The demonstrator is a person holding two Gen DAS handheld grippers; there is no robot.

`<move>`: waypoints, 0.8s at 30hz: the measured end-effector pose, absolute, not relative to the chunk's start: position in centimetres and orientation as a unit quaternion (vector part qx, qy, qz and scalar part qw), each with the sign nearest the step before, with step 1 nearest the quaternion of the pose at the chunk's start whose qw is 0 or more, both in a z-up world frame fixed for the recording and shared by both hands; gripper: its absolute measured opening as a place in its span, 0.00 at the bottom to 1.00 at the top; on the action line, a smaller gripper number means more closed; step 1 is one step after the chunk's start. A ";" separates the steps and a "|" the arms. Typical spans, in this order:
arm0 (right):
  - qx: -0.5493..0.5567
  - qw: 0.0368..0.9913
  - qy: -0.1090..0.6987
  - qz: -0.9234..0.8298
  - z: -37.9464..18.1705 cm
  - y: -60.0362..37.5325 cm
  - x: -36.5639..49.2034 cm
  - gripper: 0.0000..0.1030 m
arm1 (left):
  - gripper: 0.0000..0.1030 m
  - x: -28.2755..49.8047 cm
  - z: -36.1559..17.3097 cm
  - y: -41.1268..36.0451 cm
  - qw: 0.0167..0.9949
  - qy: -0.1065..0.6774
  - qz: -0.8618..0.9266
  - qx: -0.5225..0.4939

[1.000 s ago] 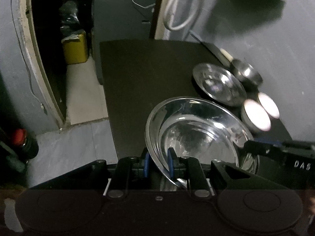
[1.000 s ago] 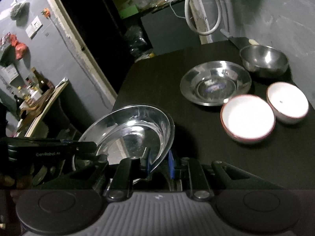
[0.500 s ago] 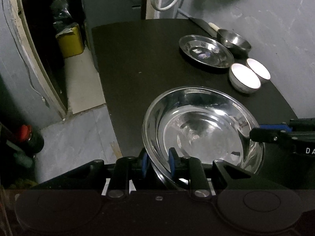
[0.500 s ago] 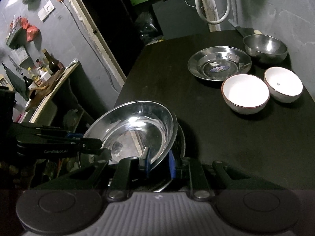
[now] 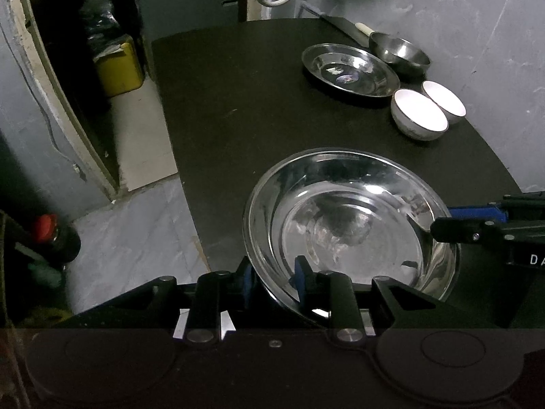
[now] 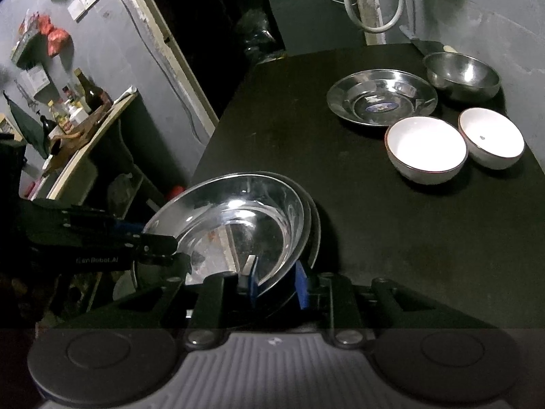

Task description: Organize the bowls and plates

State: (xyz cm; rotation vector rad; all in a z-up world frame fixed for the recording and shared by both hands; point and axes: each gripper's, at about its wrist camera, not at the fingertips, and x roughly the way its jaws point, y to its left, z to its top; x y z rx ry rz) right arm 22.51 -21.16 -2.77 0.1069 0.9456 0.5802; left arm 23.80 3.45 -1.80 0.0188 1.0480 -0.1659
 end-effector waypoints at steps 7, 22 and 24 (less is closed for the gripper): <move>0.033 0.849 0.449 0.275 -2.9 -20.5 22.6 0.26 | 0.28 23.9 -2.1 3.5 0.862 0.502 -0.070 0.013; 0.007 0.849 0.457 0.265 -3.1 -19.8 22.3 0.30 | 0.30 24.4 -3.1 2.9 0.855 0.513 -0.073 0.027; 0.007 0.848 0.458 0.265 -3.2 -19.8 22.3 0.31 | 0.30 24.5 -3.2 2.9 0.854 0.514 -0.074 0.028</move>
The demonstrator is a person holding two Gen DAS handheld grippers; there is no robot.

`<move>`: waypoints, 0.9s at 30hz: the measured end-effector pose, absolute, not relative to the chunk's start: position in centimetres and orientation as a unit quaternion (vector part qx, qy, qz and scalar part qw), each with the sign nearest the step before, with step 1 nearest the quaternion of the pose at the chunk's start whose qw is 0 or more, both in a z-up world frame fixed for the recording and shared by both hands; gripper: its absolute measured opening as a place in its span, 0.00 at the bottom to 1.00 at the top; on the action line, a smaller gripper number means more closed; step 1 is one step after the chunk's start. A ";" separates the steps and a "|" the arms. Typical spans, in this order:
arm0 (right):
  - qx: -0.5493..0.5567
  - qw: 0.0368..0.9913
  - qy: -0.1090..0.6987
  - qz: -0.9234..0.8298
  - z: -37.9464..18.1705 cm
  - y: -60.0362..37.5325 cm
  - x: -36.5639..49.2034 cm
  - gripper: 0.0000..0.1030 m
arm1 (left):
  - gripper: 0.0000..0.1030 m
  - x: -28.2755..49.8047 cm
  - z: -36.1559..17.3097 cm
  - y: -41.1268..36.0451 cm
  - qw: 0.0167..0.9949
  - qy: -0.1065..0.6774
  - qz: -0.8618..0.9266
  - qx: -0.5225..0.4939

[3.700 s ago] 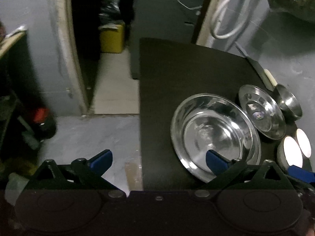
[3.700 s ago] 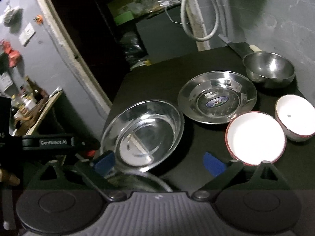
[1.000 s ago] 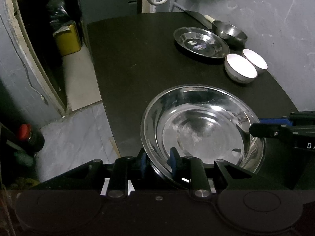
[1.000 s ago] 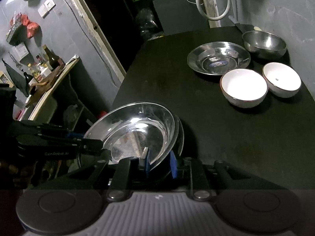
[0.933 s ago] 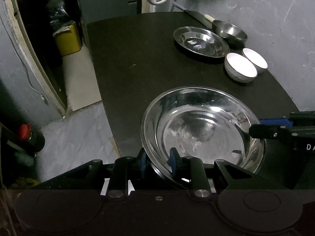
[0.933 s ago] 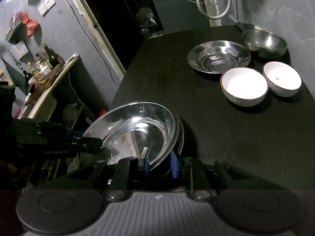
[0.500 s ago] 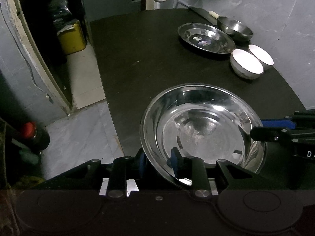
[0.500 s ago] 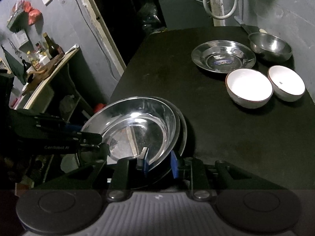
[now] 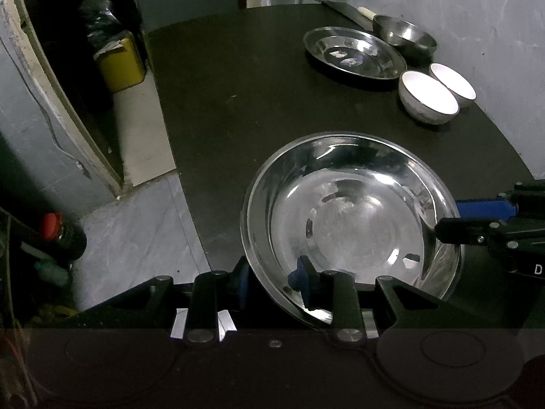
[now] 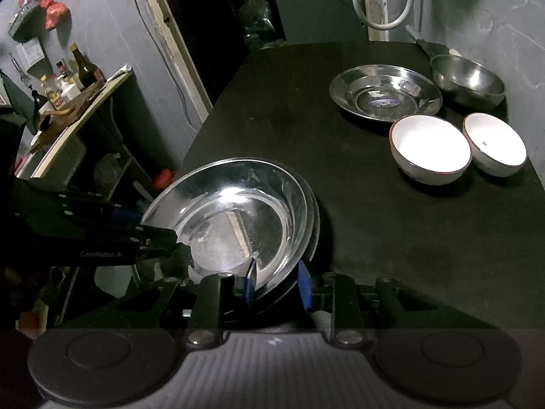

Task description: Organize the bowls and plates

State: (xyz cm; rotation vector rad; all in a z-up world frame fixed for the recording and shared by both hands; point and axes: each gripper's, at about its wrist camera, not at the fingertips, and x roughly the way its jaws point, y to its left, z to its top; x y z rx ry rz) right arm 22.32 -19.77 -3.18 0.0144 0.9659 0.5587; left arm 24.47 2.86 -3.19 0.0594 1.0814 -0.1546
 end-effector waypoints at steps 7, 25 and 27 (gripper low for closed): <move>0.012 0.847 0.462 0.263 -3.3 -19.9 22.4 0.37 | 0.40 24.8 -3.3 2.7 0.854 0.514 -0.073 0.031; 0.033 0.859 0.457 0.228 -3.6 -21.2 23.6 0.98 | 0.97 27.9 -2.2 4.5 0.875 0.482 0.016 0.025; 0.039 0.867 0.445 0.219 -3.3 -21.6 23.8 0.99 | 0.97 28.5 -2.2 4.5 0.876 0.482 0.019 0.024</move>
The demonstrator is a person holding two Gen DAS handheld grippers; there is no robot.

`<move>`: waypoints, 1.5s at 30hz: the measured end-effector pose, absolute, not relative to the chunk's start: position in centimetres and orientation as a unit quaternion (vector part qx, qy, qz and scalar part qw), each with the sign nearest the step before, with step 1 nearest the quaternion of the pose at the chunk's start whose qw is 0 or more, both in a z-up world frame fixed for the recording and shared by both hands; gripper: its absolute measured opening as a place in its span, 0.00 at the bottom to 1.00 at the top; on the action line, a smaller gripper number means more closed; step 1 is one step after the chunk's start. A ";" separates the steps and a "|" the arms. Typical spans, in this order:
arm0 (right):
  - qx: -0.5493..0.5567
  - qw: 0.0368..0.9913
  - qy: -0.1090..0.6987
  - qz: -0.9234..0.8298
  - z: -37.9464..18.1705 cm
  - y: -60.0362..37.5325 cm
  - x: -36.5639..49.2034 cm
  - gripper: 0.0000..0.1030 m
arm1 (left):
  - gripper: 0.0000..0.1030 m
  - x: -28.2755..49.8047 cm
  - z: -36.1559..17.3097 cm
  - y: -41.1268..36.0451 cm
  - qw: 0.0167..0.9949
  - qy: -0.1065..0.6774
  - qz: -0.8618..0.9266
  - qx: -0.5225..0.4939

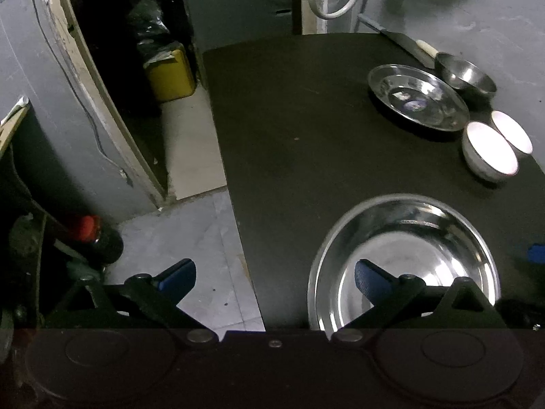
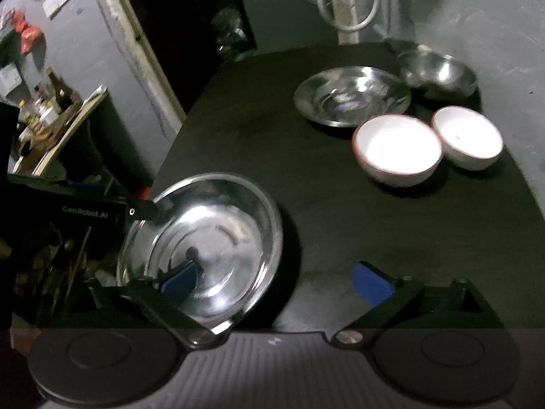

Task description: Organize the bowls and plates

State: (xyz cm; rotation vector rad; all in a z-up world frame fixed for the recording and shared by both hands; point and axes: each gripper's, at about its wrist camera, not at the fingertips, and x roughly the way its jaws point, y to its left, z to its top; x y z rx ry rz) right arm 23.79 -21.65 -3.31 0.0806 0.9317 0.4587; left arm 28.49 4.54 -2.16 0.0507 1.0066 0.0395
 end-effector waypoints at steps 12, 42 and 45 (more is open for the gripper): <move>0.061 0.917 0.367 0.147 -1.0 -25.4 29.4 1.00 | 0.98 35.3 -0.4 3.8 0.898 0.436 0.009 -0.056; 0.024 0.912 0.383 0.145 -5.1 -24.6 43.2 0.87 | 0.93 48.6 -4.4 -2.5 0.901 0.424 -0.073 -0.059; 0.019 0.909 0.391 0.141 -5.4 -24.3 43.9 0.82 | 0.83 48.8 -4.7 -2.8 0.898 0.427 -0.087 -0.064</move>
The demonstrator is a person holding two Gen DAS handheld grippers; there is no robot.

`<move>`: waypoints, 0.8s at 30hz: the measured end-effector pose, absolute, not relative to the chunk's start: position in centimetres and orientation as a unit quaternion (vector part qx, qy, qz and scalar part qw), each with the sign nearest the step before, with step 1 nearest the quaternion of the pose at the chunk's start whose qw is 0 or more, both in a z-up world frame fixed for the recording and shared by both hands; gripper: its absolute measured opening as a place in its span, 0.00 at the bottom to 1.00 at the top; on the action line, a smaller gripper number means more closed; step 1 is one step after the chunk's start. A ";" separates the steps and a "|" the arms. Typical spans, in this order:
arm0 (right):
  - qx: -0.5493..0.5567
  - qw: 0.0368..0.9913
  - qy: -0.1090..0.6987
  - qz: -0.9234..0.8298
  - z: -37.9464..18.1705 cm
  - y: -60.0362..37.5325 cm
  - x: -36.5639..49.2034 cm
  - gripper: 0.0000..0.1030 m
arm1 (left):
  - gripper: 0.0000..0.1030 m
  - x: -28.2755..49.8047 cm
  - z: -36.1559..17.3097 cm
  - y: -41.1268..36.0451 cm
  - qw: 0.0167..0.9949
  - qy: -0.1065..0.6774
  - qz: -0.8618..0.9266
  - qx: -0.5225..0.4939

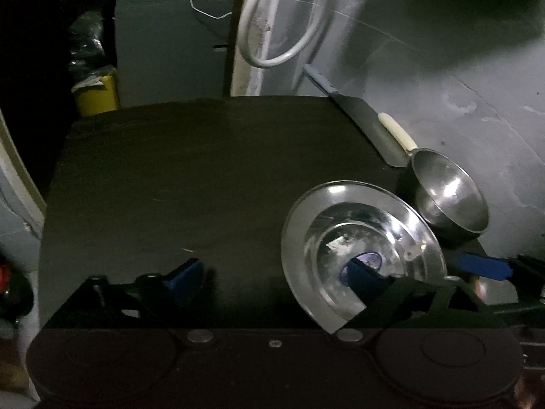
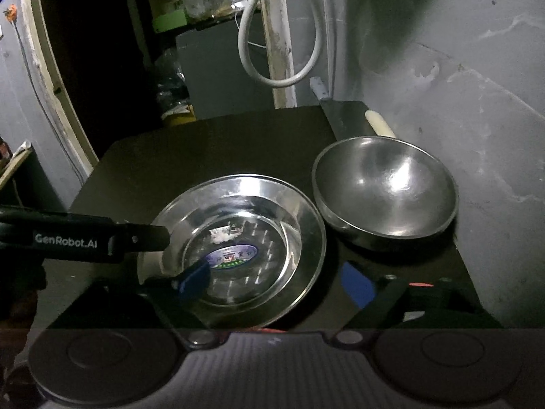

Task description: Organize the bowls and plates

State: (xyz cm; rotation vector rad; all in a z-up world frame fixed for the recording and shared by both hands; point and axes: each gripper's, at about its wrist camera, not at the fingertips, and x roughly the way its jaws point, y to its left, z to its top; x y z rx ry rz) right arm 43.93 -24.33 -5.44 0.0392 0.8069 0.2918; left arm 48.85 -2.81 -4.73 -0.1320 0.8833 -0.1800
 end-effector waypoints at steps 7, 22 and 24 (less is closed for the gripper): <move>0.015 0.906 0.404 0.126 -6.1 -24.2 45.1 0.72 | 0.54 49.1 -5.2 -3.0 0.891 0.432 -0.113 -0.076; 0.024 0.899 0.422 0.115 -6.7 -24.0 46.3 0.30 | 0.22 49.1 -5.6 -3.0 0.886 0.441 -0.127 -0.068; 0.027 0.899 0.419 0.123 -6.5 -23.8 46.2 0.29 | 0.23 48.8 -5.5 -2.6 0.887 0.440 -0.121 -0.068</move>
